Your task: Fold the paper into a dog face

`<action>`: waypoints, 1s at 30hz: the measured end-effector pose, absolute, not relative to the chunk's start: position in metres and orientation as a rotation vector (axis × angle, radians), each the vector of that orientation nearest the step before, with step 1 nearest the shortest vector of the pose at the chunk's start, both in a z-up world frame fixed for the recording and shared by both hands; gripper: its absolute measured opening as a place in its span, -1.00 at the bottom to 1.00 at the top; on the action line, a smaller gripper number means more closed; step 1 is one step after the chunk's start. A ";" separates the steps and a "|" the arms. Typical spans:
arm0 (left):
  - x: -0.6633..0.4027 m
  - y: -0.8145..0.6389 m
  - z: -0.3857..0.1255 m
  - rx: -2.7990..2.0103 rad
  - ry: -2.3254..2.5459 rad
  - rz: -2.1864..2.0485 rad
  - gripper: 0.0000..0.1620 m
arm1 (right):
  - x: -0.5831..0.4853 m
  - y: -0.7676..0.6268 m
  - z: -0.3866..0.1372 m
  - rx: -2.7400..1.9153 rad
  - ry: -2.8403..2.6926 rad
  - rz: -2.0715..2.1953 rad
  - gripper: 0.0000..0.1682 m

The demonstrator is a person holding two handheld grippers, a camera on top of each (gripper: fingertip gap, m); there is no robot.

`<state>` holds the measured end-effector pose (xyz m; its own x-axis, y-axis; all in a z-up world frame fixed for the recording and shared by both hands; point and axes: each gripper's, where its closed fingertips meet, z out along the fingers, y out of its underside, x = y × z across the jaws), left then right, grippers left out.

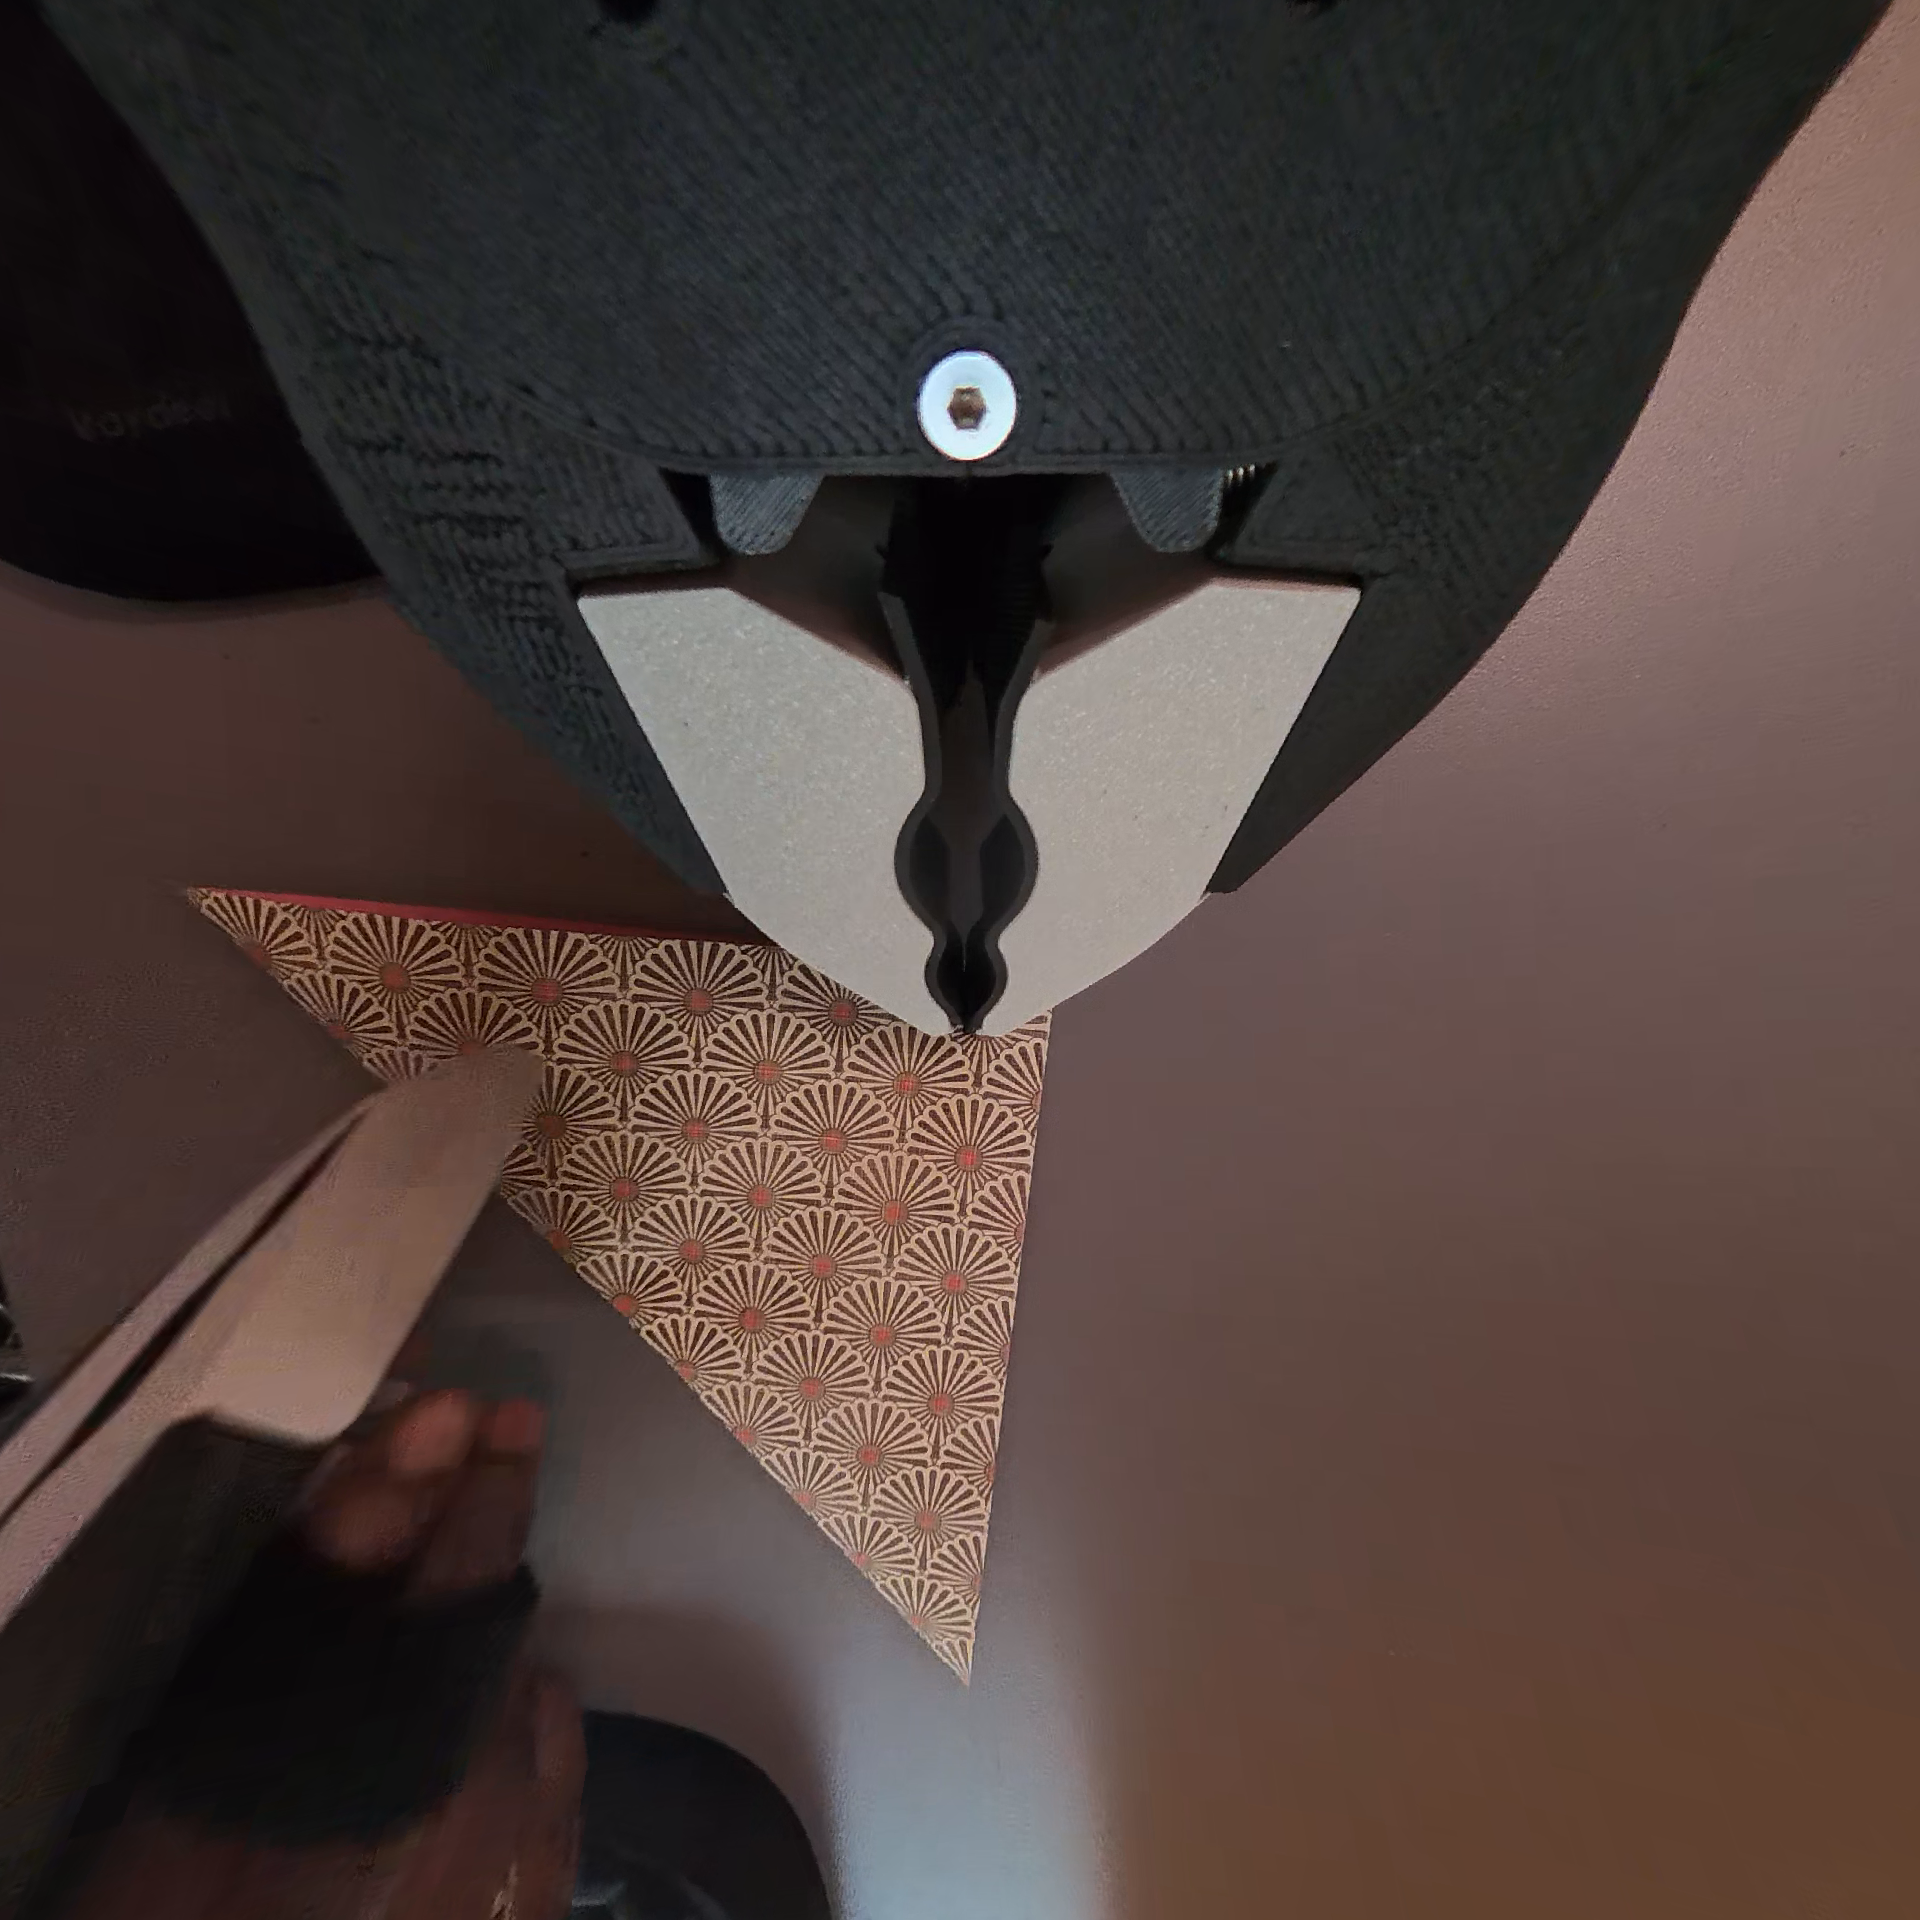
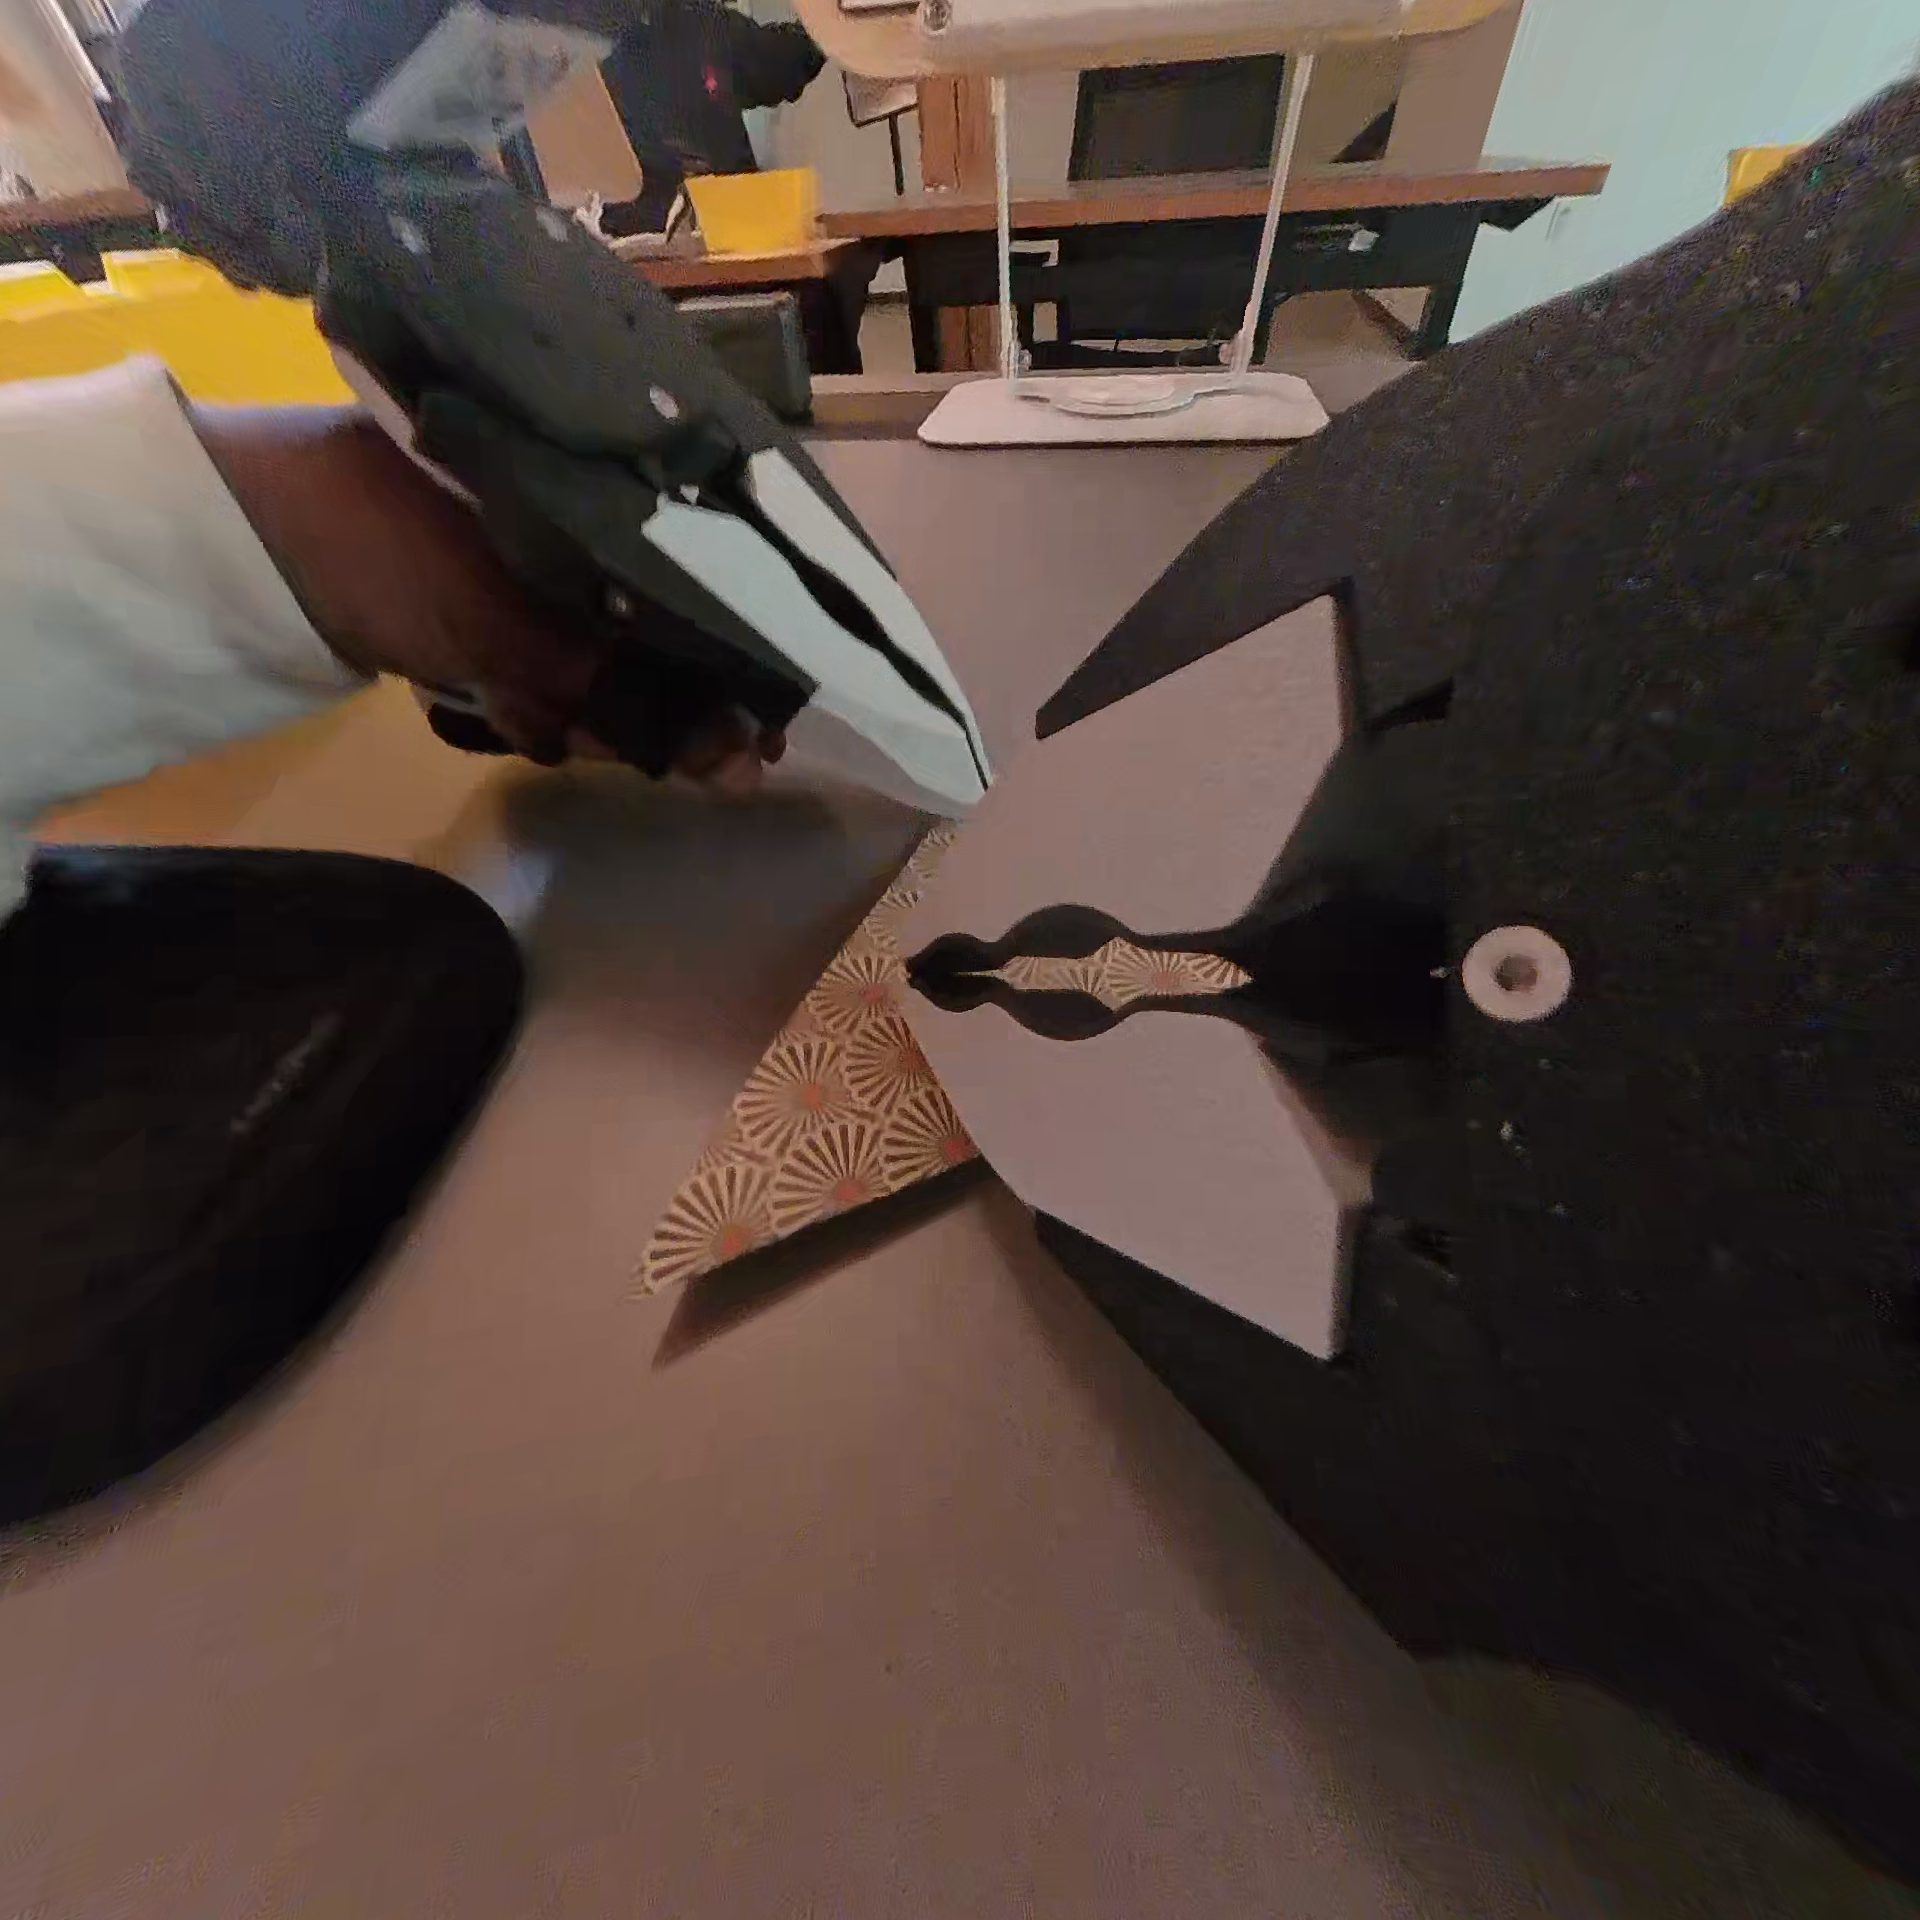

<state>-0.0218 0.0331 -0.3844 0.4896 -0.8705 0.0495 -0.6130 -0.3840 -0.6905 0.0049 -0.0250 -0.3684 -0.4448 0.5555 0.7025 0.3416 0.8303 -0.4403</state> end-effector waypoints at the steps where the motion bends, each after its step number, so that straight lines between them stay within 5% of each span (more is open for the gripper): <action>1: -0.022 0.033 -0.384 -2.128 1.214 -0.553 -0.99 | 0.004 -0.029 -0.377 -0.628 -2.112 0.270 -1.00; 8: -0.022 0.033 -0.384 -2.128 1.209 -0.566 -0.98 | 0.016 -0.108 -0.376 -0.363 -2.196 0.554 -1.00; 18: -0.021 0.033 -0.384 -2.112 1.236 -0.548 -0.99 | 0.032 0.007 -0.353 -1.083 -1.866 0.441 -1.00; 30: -0.039 0.040 -0.351 -1.961 1.259 -0.345 -1.00 | 0.046 0.027 -0.326 -1.377 -1.774 0.935 -1.00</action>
<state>-0.0395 0.0400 -0.3506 0.4761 -0.8627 -0.1703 -0.6555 -0.2190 -0.7227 0.0458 0.0274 -0.3258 -0.1956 0.9763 0.0920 0.4760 0.1766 -0.8615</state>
